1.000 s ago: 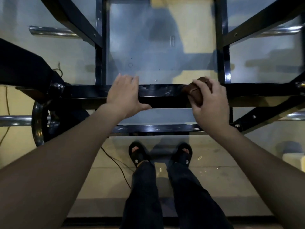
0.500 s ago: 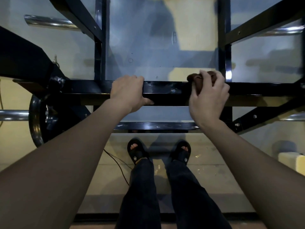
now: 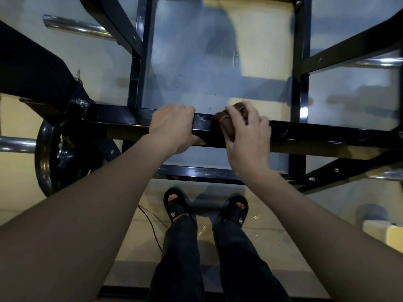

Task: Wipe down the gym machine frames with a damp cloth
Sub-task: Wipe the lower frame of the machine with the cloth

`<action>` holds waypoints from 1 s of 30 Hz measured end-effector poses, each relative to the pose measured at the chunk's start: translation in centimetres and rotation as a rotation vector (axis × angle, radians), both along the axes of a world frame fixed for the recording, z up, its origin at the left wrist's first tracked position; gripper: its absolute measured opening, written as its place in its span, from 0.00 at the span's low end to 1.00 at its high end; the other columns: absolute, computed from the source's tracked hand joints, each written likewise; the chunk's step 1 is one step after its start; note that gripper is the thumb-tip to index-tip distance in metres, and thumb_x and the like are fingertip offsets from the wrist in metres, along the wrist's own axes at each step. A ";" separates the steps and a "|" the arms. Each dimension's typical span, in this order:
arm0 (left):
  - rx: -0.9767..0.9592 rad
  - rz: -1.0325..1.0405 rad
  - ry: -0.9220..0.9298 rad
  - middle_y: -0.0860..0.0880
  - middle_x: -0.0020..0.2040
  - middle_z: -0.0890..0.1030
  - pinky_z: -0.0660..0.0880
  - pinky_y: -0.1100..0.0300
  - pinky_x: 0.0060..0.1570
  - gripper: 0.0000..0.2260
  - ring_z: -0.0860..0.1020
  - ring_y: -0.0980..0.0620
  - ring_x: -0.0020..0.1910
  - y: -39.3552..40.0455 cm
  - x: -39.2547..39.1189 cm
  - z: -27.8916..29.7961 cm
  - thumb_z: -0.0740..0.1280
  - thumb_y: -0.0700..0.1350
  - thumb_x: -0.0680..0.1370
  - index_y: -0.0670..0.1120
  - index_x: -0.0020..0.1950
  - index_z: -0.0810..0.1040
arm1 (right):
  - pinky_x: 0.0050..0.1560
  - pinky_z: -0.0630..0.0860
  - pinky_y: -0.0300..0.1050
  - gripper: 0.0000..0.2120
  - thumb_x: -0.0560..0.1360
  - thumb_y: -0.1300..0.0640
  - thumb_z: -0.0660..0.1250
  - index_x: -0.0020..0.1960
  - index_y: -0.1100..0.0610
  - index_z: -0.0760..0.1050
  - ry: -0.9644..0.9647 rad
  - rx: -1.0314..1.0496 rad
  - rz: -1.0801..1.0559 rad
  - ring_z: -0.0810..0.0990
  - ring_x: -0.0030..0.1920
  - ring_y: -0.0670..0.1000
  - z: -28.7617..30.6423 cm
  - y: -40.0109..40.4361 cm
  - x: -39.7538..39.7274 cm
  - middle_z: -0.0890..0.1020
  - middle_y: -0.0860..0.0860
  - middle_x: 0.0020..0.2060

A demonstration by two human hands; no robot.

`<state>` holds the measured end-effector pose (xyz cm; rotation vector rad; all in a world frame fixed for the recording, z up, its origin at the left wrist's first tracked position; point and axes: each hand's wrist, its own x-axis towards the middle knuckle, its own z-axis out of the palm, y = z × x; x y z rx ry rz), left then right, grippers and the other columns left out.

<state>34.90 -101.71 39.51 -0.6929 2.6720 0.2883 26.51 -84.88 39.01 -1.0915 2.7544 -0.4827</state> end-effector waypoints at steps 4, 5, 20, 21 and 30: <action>0.004 -0.003 0.000 0.47 0.49 0.79 0.68 0.52 0.41 0.30 0.77 0.43 0.49 0.1 0.1 0.0 0.72 0.73 0.69 0.49 0.55 0.75 | 0.63 0.72 0.61 0.29 0.76 0.55 0.73 0.76 0.49 0.71 0.051 0.030 0.099 0.72 0.61 0.63 -0.1 4.5 -1.5 0.69 0.57 0.75; -0.002 -0.006 -0.006 0.47 0.49 0.79 0.68 0.52 0.41 0.30 0.77 0.43 0.49 0.1 0.1 0.1 0.72 0.73 0.69 0.49 0.55 0.75 | 0.64 0.72 0.61 0.27 0.77 0.54 0.72 0.75 0.49 0.71 0.046 0.029 0.009 0.72 0.62 0.63 0.0 4.8 -2.3 0.69 0.57 0.75; -0.005 -0.004 -0.008 0.47 0.52 0.79 0.65 0.53 0.44 0.31 0.76 0.44 0.52 0.4 0.2 0.2 0.71 0.72 0.71 0.49 0.59 0.75 | 0.71 0.64 0.58 0.24 0.81 0.50 0.69 0.76 0.47 0.70 -0.029 0.084 -0.304 0.67 0.70 0.62 0.1 0.3 -1.5 0.66 0.55 0.76; -0.004 0.001 -0.008 0.47 0.52 0.79 0.65 0.53 0.44 0.30 0.76 0.44 0.53 0.5 0.2 0.2 0.71 0.72 0.71 0.49 0.59 0.75 | 0.70 0.64 0.58 0.26 0.80 0.51 0.70 0.76 0.46 0.70 -0.033 0.074 -0.248 0.67 0.69 0.62 0.2 -0.8 -0.6 0.66 0.55 0.77; -0.005 -0.003 -0.025 0.47 0.54 0.79 0.66 0.52 0.45 0.31 0.76 0.44 0.53 0.3 0.2 0.0 0.70 0.72 0.72 0.48 0.60 0.75 | 0.71 0.67 0.58 0.25 0.81 0.49 0.68 0.77 0.47 0.70 -0.019 0.083 -0.235 0.68 0.69 0.61 0.2 1.7 -2.4 0.67 0.56 0.75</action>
